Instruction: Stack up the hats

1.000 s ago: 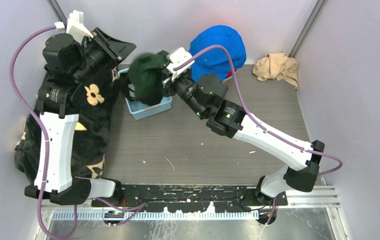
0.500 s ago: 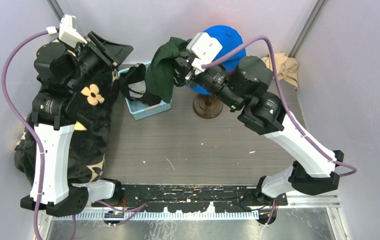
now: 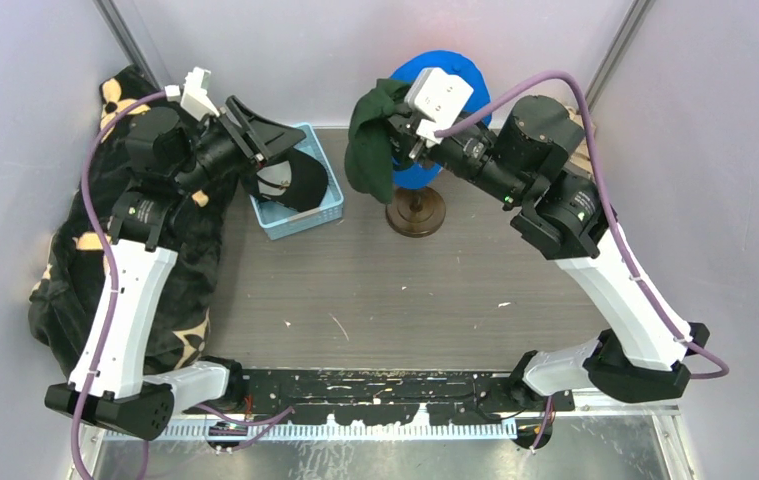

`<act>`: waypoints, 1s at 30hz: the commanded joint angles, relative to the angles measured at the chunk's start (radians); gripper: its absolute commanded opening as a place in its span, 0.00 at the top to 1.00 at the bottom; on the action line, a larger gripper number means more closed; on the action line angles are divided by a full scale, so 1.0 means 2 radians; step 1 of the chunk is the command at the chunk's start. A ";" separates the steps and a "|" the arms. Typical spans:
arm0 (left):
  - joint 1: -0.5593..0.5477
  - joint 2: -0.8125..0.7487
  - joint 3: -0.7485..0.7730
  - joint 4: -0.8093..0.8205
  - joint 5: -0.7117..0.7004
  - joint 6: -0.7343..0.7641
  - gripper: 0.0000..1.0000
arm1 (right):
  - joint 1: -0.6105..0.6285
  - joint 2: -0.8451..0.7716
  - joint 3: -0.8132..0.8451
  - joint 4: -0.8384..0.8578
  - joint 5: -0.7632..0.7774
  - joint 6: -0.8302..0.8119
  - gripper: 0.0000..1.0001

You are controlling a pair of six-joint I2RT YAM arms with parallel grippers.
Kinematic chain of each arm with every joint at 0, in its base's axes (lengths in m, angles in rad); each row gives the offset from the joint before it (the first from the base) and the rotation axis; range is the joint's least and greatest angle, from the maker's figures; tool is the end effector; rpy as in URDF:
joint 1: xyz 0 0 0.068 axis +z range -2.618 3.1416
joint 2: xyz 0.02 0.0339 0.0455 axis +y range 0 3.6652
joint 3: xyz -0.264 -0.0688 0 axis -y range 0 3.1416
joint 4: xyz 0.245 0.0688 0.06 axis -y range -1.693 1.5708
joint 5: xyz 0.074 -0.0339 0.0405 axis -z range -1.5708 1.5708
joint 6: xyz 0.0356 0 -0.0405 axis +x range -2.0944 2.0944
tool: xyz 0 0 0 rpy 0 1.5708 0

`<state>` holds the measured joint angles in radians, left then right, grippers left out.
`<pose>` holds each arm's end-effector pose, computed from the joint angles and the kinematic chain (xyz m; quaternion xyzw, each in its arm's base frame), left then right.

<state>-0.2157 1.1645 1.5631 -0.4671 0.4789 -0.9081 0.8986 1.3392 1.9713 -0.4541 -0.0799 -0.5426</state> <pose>0.2148 -0.0639 0.4992 -0.0887 0.7228 -0.4999 0.4687 0.1406 0.1812 0.5830 -0.4459 0.4614 0.1609 0.7499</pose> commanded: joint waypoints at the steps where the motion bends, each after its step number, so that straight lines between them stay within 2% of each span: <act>1: 0.000 -0.026 -0.023 0.073 0.045 -0.017 0.49 | -0.038 -0.011 -0.008 0.024 -0.056 0.027 0.99; 5: 0.001 -0.034 -0.057 0.119 0.075 -0.041 0.48 | -0.066 -0.007 -0.016 0.037 -0.096 0.053 0.99; 15: 0.001 -0.036 -0.137 0.234 0.142 -0.111 0.45 | -0.070 -0.008 -0.037 0.059 -0.142 0.082 0.99; 21: 0.000 -0.039 -0.170 0.268 0.151 -0.130 0.45 | -0.070 -0.002 -0.038 0.066 -0.161 0.091 0.99; 30: 0.001 -0.036 -0.229 0.365 0.159 -0.205 0.44 | -0.071 0.012 -0.034 0.076 -0.174 0.098 0.99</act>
<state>-0.2157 1.1103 1.1229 0.1032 0.7670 -1.2411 0.7616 1.3537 1.8809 -0.3927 -0.4011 -0.3672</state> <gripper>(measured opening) 0.555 0.094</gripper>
